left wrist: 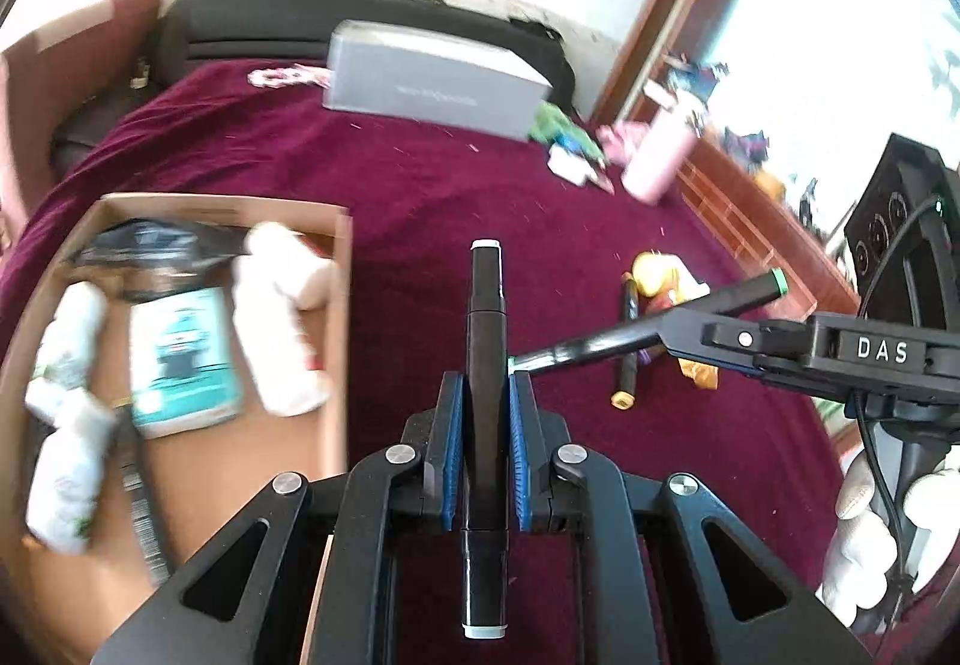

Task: Organize objects
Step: 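Open and reclose the left tool on its black marker, then carry both black markers with both tools over the box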

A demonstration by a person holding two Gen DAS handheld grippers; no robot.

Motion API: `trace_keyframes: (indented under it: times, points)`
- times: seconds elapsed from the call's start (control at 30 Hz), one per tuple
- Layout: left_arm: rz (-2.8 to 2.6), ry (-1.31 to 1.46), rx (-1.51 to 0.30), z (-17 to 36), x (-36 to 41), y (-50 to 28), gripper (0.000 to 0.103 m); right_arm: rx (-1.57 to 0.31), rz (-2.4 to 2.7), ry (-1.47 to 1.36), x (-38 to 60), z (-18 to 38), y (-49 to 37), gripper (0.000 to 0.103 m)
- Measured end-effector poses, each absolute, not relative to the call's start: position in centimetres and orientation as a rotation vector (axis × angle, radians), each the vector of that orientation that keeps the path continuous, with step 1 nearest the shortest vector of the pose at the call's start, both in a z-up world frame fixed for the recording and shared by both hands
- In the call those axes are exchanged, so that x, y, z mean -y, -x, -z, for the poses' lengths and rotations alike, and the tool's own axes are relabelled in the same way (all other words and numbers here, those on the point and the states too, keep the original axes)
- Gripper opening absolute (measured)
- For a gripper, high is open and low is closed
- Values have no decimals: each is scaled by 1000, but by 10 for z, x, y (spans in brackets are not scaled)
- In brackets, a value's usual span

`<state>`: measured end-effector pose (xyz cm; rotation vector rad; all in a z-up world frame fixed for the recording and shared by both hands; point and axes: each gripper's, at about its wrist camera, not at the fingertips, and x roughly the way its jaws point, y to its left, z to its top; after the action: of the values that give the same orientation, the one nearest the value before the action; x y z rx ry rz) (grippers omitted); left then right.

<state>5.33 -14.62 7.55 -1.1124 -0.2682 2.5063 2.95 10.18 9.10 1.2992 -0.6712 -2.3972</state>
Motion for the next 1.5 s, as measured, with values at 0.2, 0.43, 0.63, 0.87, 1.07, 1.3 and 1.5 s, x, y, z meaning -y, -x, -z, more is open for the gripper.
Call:
trace_keyframes:
  times: [0.2,0.43,0.63,0.87,1.07,1.3,1.5]
  points:
    - [-2619,1103,368,-76,217,-72,11,521,2336,-1274,-49,-109,-34,13]
    - [-2709,1140,415,-58,271,-89,11,352,2186,-1299,21,-108,-41,13]
    - [-2718,1151,458,-50,294,-100,11,259,2058,-1349,64,-101,-48,13]
    - [-2688,1237,436,-35,296,-94,11,183,1952,-1484,93,-77,-35,13]
    - [-2676,1273,429,-24,297,-90,12,219,2003,-1518,100,-66,-1,15]
    - [-2661,1277,407,-19,292,-86,13,184,2025,-1599,115,-40,19,13]
    - [-2660,1295,458,-12,298,-81,17,150,2034,-1602,121,-32,17,14]
